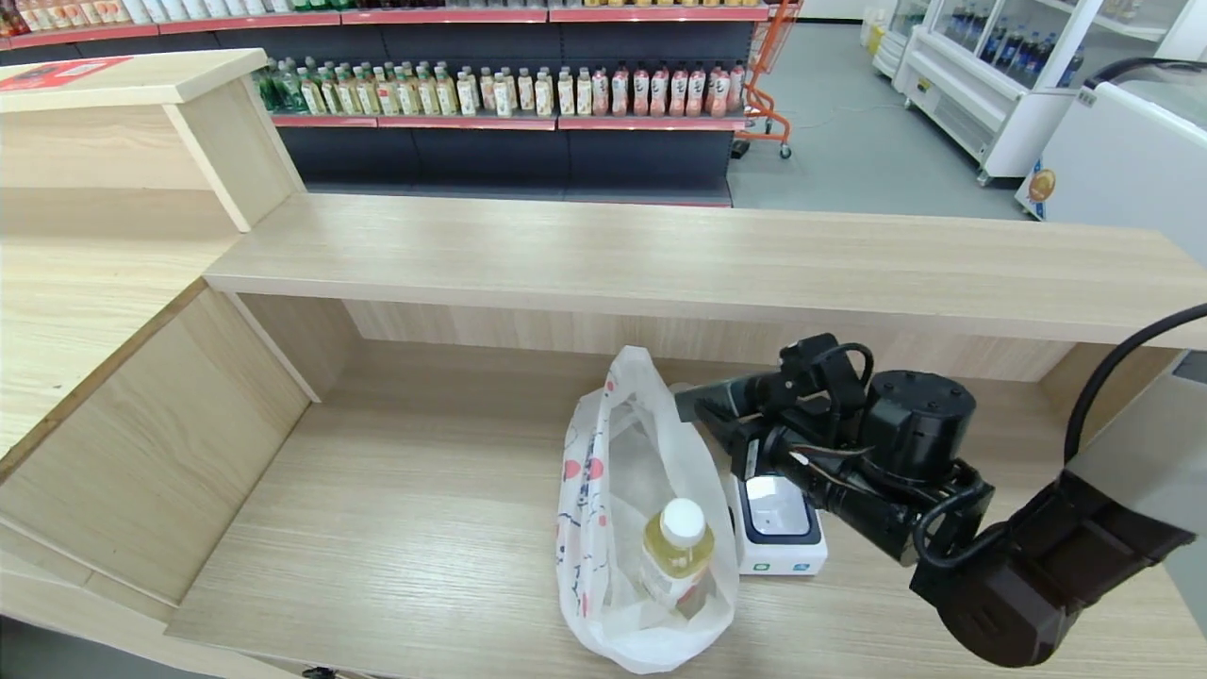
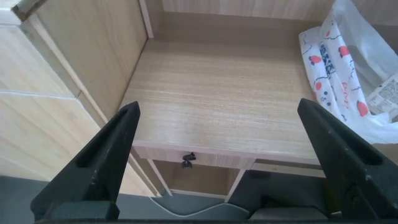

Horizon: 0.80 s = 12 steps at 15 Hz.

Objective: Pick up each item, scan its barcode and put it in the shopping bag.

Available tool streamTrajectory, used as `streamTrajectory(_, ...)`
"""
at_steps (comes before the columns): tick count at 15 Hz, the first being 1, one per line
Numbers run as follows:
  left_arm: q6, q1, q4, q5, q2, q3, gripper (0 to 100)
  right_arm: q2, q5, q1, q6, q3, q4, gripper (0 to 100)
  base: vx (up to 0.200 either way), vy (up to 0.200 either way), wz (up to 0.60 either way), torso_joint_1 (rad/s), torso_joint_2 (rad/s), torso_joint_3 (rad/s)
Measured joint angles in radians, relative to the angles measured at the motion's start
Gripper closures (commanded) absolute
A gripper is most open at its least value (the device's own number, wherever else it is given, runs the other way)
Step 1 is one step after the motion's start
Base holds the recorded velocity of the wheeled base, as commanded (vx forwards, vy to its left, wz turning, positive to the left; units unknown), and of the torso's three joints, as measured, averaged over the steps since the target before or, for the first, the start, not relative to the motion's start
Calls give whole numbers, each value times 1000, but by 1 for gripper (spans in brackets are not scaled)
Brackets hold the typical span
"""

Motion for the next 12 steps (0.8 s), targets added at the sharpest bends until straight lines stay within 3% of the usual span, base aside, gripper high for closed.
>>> streamTrajectory(5, 0, -1, 1, 0, 0, 0, 0, 58, 106, -47, 127, -87, 71, 100, 0, 0, 0, 0, 0, 0)
streamTrajectory(12, 0, -2, 0, 0, 0, 0, 0, 116, 160, -73, 203, -100, 87, 100, 0, 0, 0, 0, 0, 0)
